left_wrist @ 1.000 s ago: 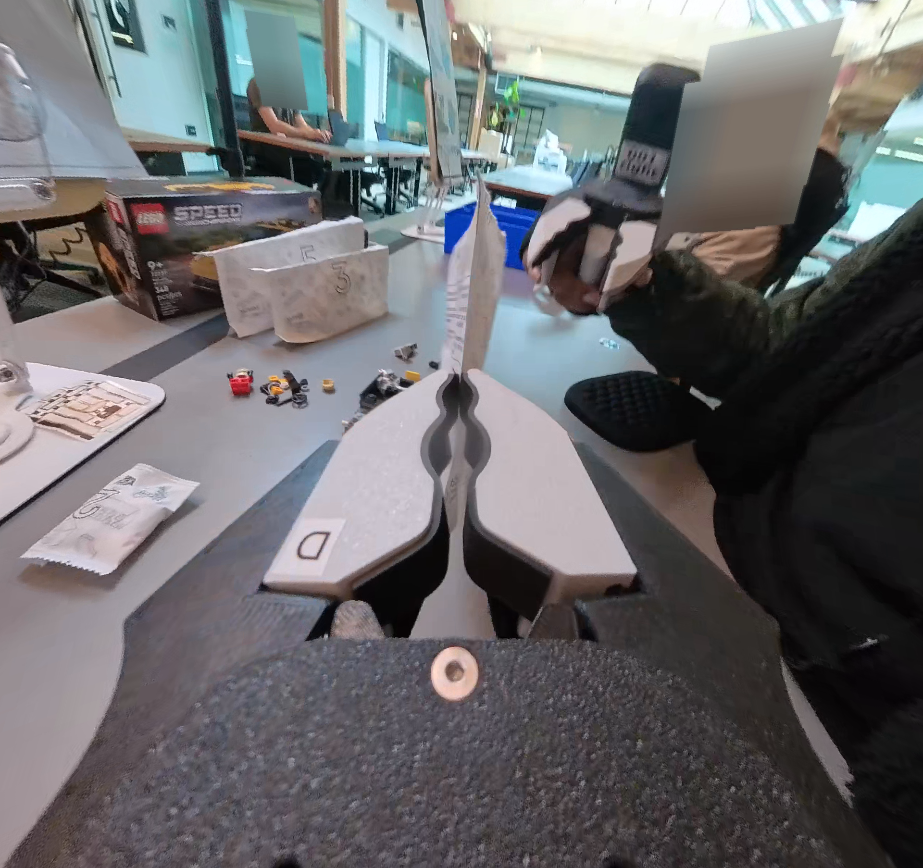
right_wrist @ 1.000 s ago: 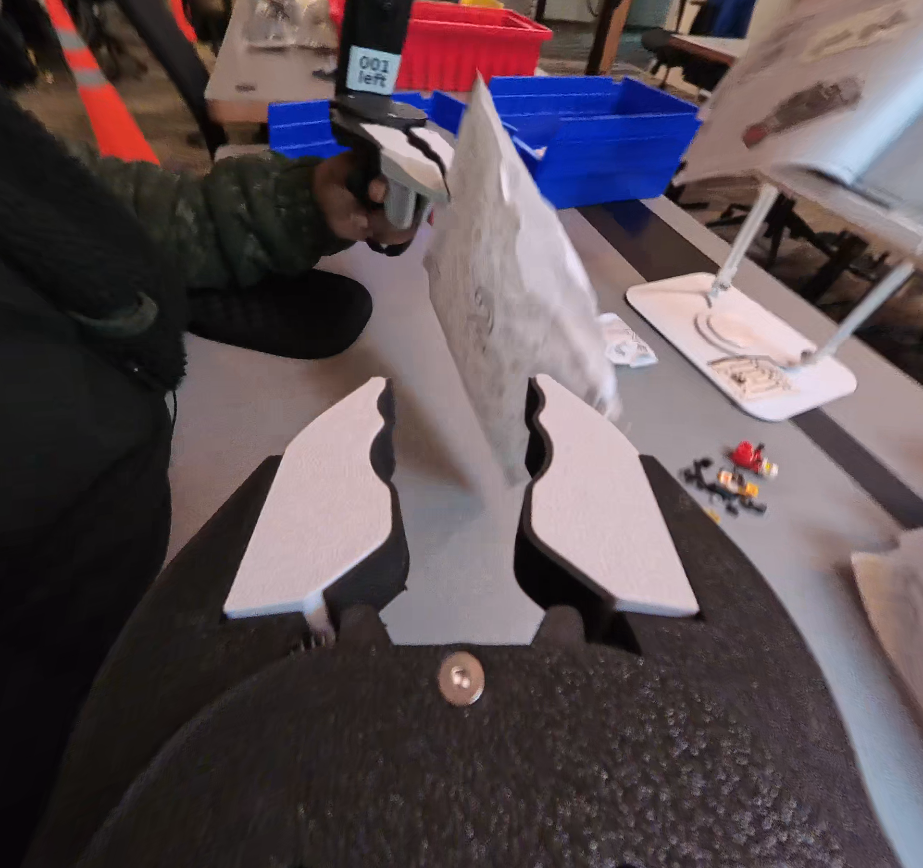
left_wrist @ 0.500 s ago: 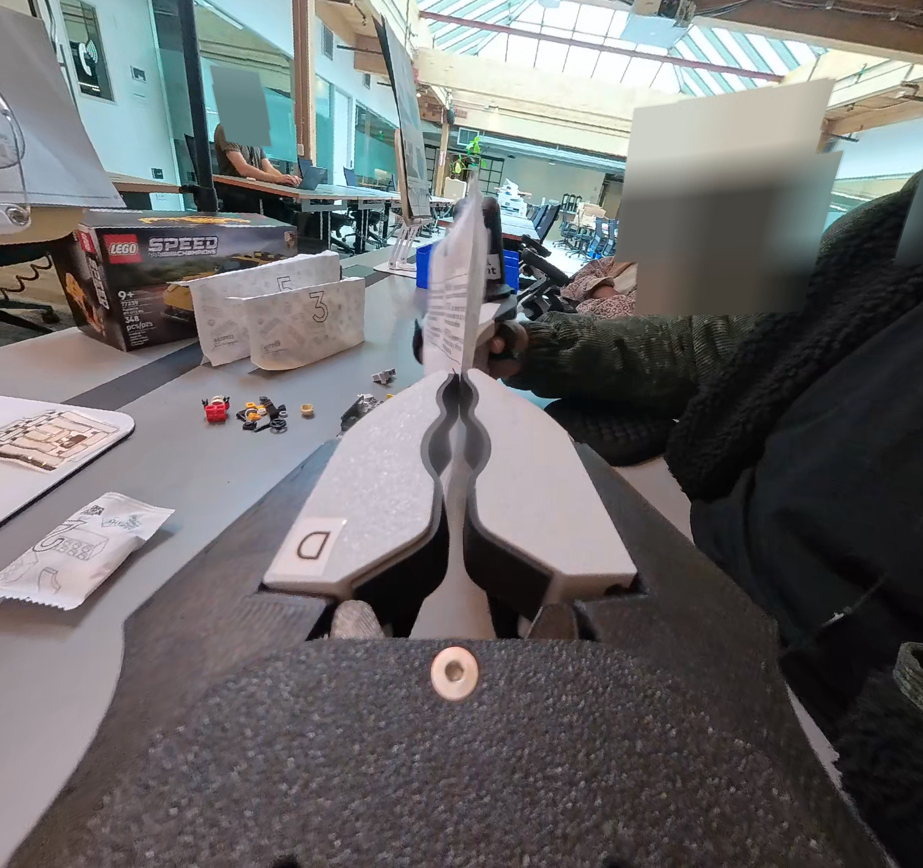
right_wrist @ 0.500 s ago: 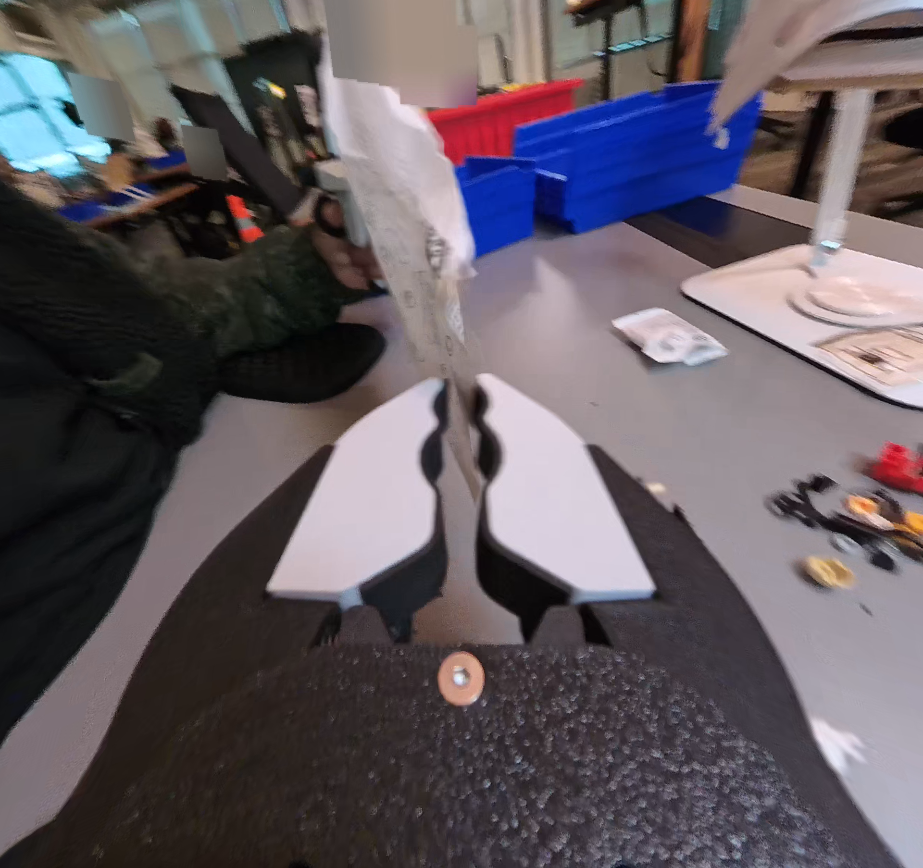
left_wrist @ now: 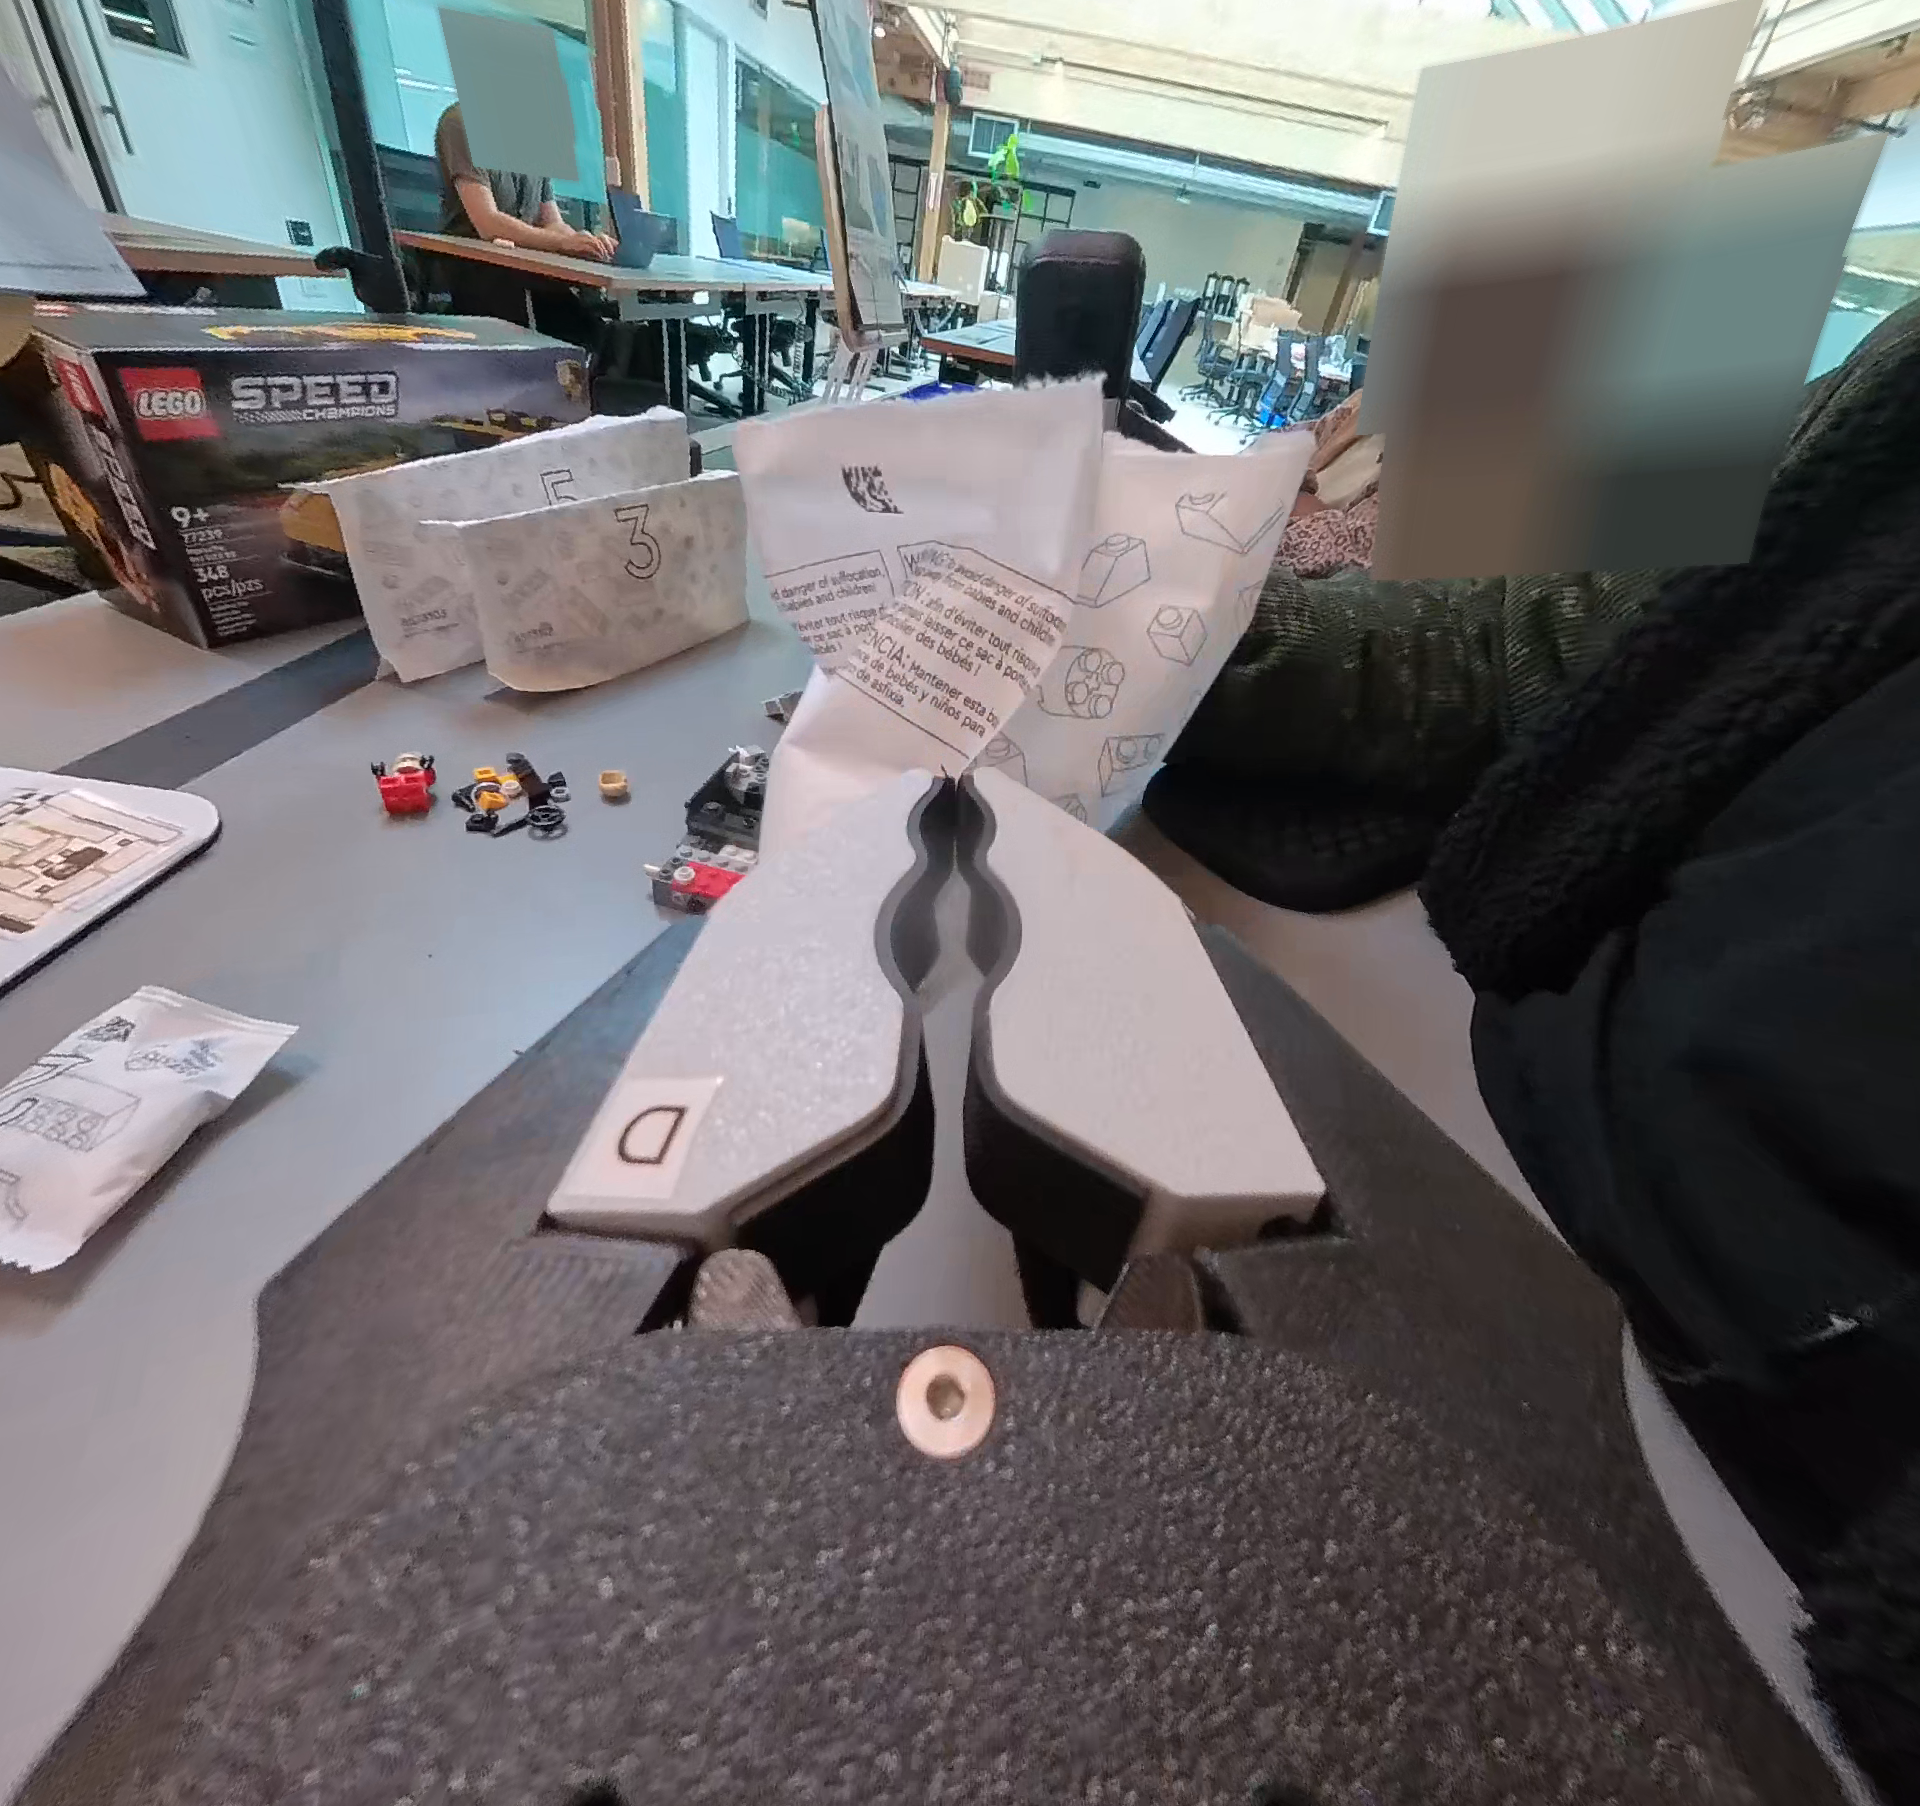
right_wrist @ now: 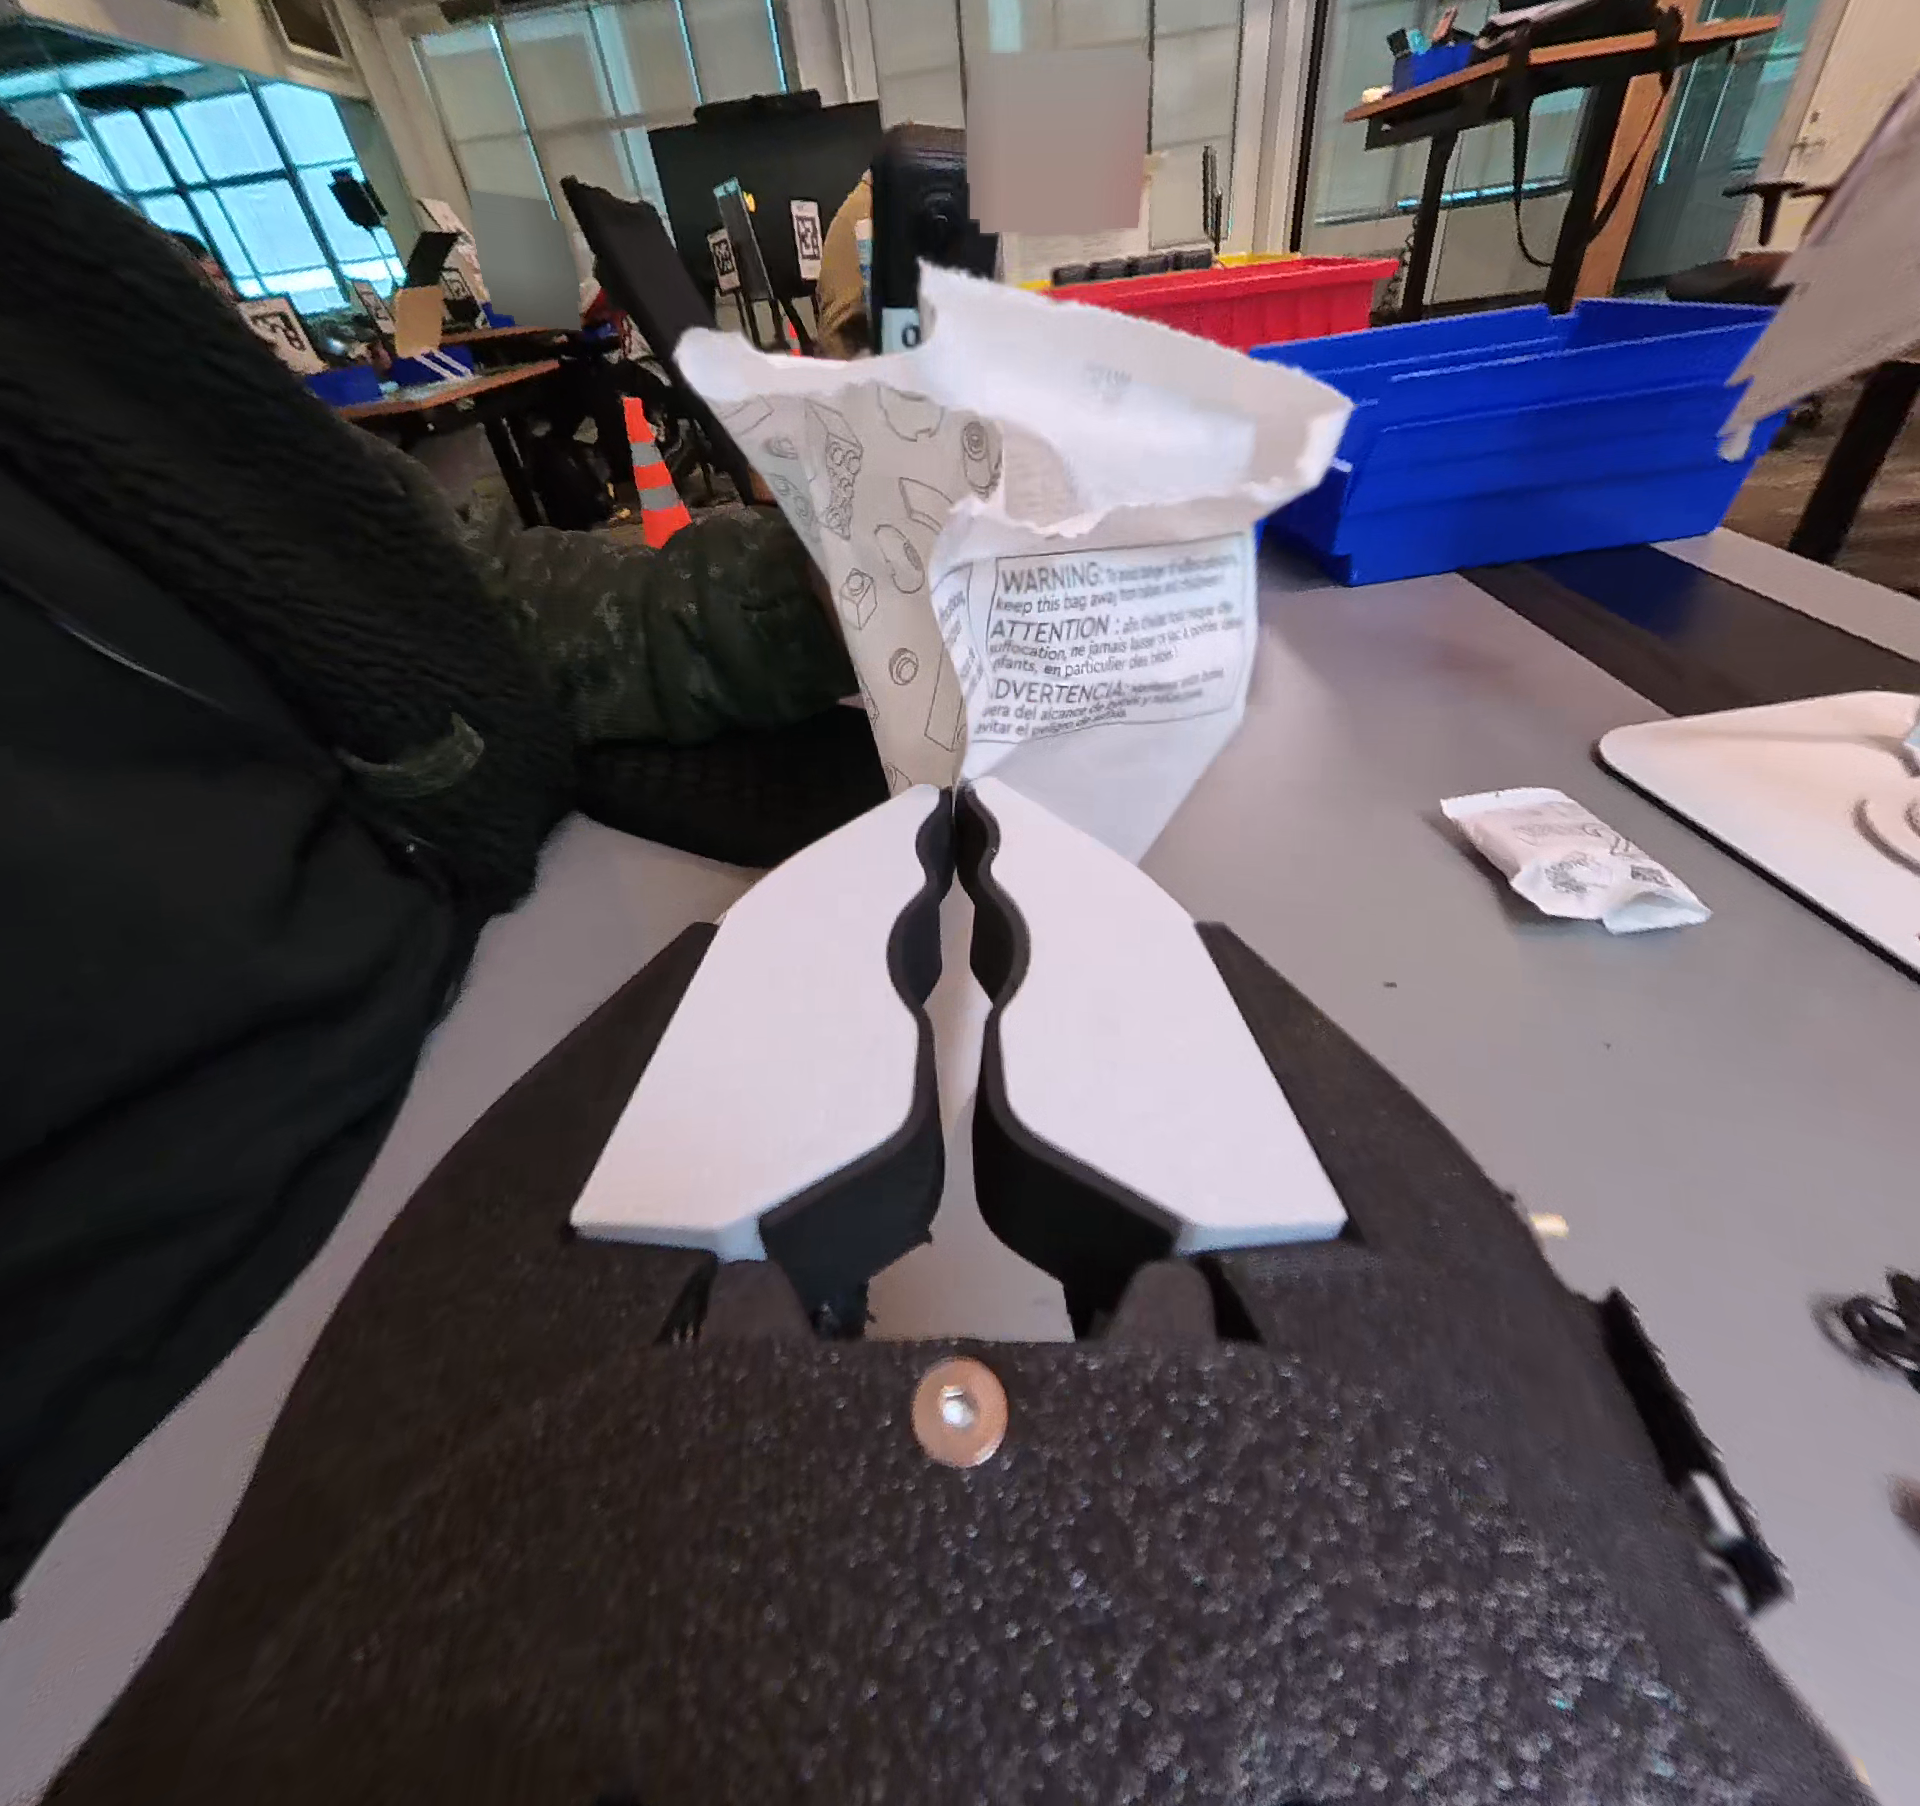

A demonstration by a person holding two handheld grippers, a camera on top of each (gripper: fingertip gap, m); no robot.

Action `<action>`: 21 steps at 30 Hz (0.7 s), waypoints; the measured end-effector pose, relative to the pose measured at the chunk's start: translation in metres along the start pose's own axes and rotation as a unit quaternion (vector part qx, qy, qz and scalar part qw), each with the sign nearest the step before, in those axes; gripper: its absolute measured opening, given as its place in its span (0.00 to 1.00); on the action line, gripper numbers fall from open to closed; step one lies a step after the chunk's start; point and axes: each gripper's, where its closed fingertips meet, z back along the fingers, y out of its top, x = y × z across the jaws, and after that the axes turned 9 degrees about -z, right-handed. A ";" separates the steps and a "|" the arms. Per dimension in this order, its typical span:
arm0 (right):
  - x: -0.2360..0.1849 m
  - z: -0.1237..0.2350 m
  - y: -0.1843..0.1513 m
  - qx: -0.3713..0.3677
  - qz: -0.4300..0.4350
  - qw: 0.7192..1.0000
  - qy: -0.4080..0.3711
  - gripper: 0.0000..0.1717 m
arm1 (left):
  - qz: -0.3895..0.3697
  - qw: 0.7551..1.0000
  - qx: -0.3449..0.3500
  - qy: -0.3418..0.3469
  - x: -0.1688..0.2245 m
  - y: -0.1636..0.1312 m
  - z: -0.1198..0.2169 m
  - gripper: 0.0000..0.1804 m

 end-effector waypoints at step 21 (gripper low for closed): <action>-0.005 0.002 -0.021 -0.062 0.079 0.994 -0.033 0.00 | -0.014 0.997 -0.065 -0.027 0.012 -0.025 -0.010 0.00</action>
